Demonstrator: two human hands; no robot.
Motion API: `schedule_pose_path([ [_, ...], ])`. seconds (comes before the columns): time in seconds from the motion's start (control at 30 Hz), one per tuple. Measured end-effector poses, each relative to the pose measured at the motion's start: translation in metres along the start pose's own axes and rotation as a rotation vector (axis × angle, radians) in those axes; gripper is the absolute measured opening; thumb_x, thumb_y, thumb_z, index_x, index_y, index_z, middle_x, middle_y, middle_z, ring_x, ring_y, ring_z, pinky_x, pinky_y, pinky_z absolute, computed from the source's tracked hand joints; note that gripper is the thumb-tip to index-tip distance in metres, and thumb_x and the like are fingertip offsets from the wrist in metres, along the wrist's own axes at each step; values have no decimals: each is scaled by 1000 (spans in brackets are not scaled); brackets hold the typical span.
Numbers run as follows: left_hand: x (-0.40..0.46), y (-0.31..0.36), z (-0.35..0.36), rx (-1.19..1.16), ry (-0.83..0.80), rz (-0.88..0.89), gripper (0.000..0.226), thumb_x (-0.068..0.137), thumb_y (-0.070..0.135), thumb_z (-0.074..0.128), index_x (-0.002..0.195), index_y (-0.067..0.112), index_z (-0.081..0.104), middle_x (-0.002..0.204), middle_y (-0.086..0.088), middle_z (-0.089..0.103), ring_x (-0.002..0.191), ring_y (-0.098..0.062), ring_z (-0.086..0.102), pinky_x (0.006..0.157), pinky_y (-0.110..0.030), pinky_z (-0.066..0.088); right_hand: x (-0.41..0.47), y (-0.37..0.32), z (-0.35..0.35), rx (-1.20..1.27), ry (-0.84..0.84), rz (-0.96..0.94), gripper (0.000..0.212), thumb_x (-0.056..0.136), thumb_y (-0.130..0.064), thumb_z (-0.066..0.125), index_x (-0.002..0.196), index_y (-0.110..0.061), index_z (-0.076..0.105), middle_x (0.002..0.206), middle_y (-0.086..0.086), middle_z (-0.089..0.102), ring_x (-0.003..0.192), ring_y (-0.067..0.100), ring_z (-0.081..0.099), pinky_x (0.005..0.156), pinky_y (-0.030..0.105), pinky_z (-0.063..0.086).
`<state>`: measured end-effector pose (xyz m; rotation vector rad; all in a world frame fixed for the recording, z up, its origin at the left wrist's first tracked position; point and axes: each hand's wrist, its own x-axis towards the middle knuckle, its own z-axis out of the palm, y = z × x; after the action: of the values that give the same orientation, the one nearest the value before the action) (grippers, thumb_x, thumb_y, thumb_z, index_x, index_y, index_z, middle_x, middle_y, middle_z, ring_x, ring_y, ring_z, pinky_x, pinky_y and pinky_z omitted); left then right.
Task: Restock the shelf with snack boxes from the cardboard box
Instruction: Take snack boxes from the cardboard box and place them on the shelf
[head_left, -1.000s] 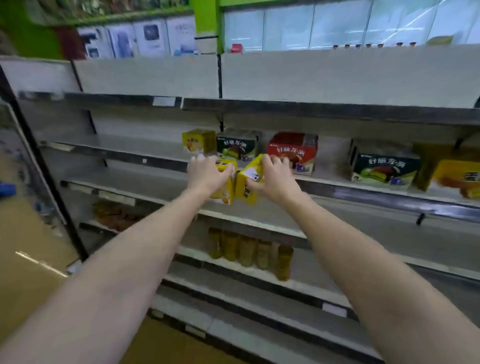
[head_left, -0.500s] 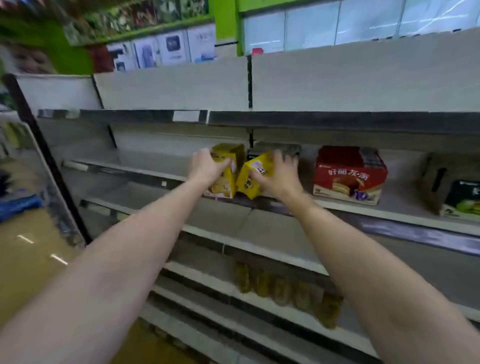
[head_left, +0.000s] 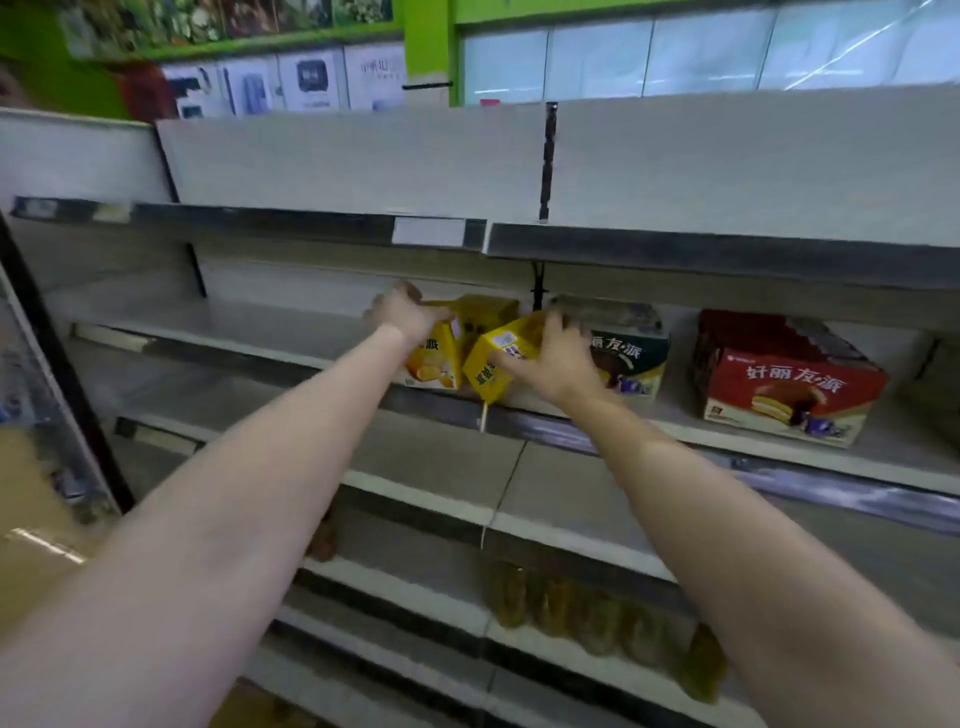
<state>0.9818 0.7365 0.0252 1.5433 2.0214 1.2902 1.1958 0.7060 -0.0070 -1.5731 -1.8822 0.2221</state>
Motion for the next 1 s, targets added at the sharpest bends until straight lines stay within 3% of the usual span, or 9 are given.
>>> schedule_pose_path([
  [0.17,41,-13,11,104,-110,76,69,67,63,76,121,23,59,127,-15,55,116,-35,55,99,-40,48,25,-15,16,-89,-3,38,99,82,-64,66,153,-12,21,129,19,58,132,40,40,115,44,27],
  [0.27,55,-22,22,269,-236,163,74,78,78,54,130,26,56,135,-16,50,130,-34,42,109,-42,34,34,-17,22,-151,-86,84,93,87,-63,59,157,-24,11,123,10,67,144,35,28,120,47,14],
  [0.33,64,-23,28,312,-283,212,88,70,93,40,127,29,58,138,-16,50,133,-35,37,109,-46,32,42,-16,27,-217,-108,90,85,85,-70,53,154,-32,21,113,4,73,143,32,30,119,50,11],
  [0.4,70,-22,34,323,-320,262,99,63,100,30,127,29,56,139,-18,47,130,-40,39,108,-50,33,48,-17,32,-277,-113,111,80,78,-81,46,145,-37,36,124,7,68,138,34,40,118,53,17],
  [0.5,71,-24,38,321,-340,288,88,80,88,27,137,23,45,143,-19,37,129,-43,37,107,-53,35,51,-24,36,-344,-141,166,81,82,-83,39,146,-32,41,143,15,52,138,39,39,116,54,27],
  [0.63,78,-35,36,184,-376,324,54,97,58,37,138,24,43,140,-19,43,126,-41,46,104,-47,40,49,-32,41,-399,-109,213,72,87,-80,29,138,-34,53,135,14,59,134,36,43,116,52,24],
  [0.73,83,-41,31,106,-401,362,46,96,47,49,133,19,49,130,-15,57,117,-35,55,94,-39,46,56,-36,41,-416,-124,267,88,71,-92,33,135,-35,55,139,9,57,131,35,46,109,52,35],
  [0.87,80,-48,27,10,-397,437,59,88,66,54,124,19,58,123,-9,62,105,-28,61,84,-34,48,68,-33,42,-448,-179,366,79,81,-81,43,136,-26,55,146,7,52,133,32,47,109,49,40],
  [1.0,80,-52,19,-8,-466,425,80,77,76,59,131,17,52,128,-6,58,109,-25,58,89,-40,51,64,-42,49,-499,-203,397,67,99,-61,35,139,-10,53,146,18,49,138,38,40,114,50,32],
])
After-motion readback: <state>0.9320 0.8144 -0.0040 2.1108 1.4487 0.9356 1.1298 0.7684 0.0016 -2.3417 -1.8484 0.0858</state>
